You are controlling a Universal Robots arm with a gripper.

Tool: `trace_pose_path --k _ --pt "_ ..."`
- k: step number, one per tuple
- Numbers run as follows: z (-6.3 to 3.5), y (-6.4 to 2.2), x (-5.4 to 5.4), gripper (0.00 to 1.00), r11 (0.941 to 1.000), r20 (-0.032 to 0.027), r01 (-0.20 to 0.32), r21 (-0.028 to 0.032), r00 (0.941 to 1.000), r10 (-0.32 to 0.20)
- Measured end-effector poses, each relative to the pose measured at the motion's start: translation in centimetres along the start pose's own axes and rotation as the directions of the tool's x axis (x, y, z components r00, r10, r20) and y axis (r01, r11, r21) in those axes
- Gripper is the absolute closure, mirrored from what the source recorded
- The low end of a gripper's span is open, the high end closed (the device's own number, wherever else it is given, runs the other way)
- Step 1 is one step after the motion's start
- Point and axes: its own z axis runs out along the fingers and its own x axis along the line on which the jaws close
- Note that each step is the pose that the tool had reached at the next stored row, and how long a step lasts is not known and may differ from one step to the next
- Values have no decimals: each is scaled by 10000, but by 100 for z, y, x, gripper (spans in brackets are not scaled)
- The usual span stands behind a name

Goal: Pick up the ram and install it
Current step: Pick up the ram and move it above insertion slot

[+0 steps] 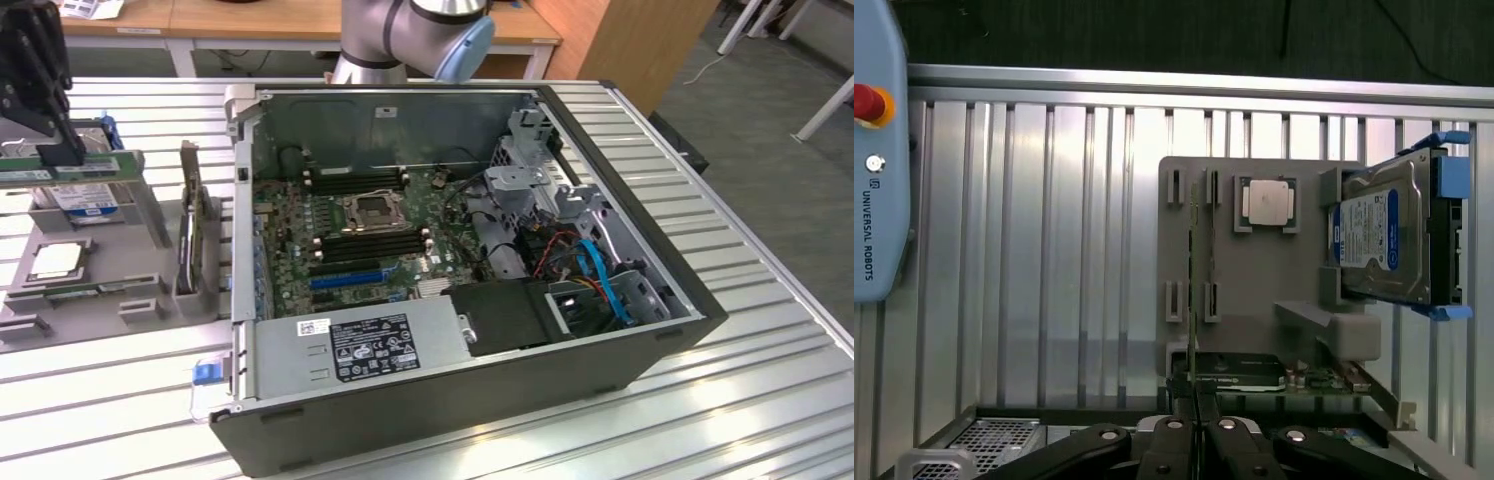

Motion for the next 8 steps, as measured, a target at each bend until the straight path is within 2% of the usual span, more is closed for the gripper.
trace_pose_path --k 8 --pt "-3 -119 0 88 10000 1 0 0 10000 0"
